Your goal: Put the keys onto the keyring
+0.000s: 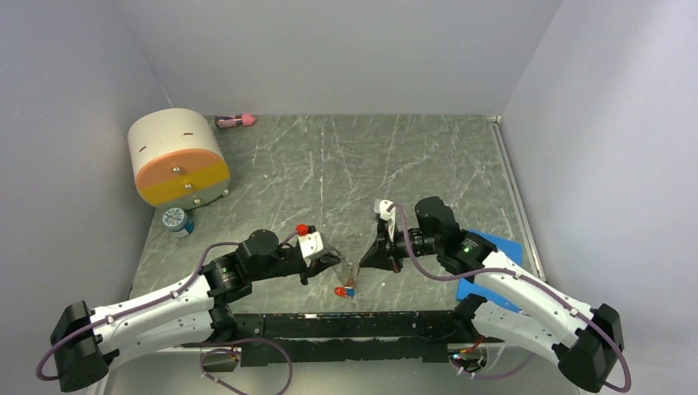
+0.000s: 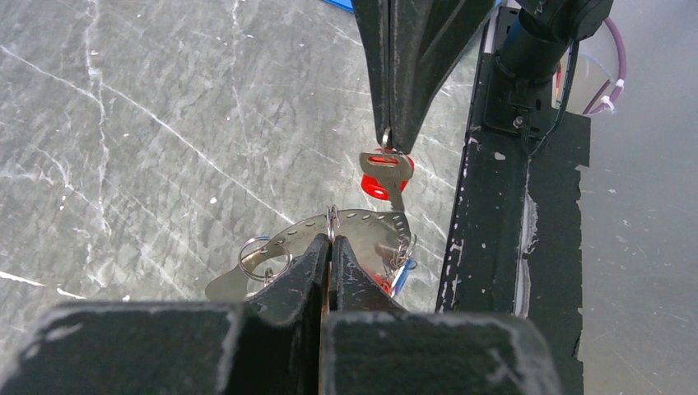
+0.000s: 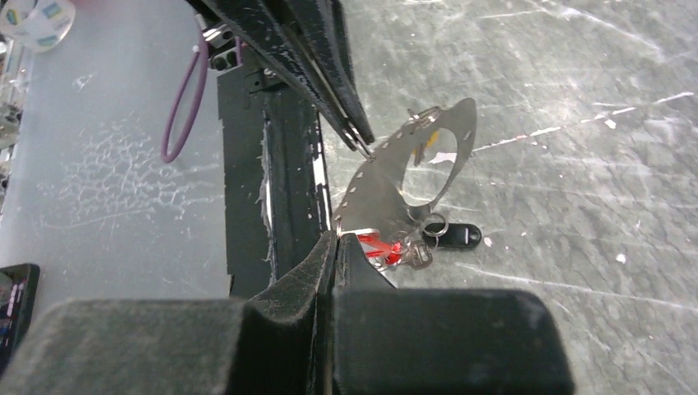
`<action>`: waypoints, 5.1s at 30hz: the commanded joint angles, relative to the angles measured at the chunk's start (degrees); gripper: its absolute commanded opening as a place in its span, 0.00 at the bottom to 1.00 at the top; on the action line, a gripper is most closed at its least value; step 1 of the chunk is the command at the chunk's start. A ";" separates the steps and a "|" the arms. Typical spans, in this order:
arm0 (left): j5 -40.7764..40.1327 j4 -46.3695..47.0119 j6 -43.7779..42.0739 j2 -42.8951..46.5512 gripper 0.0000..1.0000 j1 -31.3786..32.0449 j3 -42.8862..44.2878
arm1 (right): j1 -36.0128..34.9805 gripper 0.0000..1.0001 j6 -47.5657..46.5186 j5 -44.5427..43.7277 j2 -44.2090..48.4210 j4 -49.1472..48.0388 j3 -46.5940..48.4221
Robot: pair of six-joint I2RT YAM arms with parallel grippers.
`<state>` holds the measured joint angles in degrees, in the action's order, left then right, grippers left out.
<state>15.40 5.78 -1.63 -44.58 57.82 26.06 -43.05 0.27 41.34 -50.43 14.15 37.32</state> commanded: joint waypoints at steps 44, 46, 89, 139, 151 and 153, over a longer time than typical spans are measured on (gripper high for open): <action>-0.39 -8.64 3.21 -1.34 0.02 0.19 8.13 | -4.54 0.00 -13.86 4.33 -10.88 6.27 14.37; -0.31 -8.36 3.28 -1.30 0.02 0.19 8.13 | -5.11 0.00 -13.92 4.15 -11.43 6.75 14.93; 0.84 -9.09 4.00 -1.19 0.03 0.19 8.46 | -10.86 0.00 -9.15 -17.41 -13.49 7.30 17.56; 1.23 -8.85 4.53 -0.16 0.03 0.19 7.77 | -11.68 0.00 -9.51 -17.20 -16.16 8.31 20.12; 1.19 -8.74 4.88 0.46 0.03 0.23 7.49 | -11.70 0.00 -9.31 -20.83 -14.82 9.41 18.12; 1.15 -9.02 4.80 0.60 0.02 0.19 7.60 | -11.67 0.00 -9.17 -21.31 -14.58 9.37 17.69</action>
<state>13.67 -5.02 2.39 -45.15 57.56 32.18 -54.96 -8.54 24.82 -66.19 24.40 55.53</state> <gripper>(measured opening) 0.037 0.013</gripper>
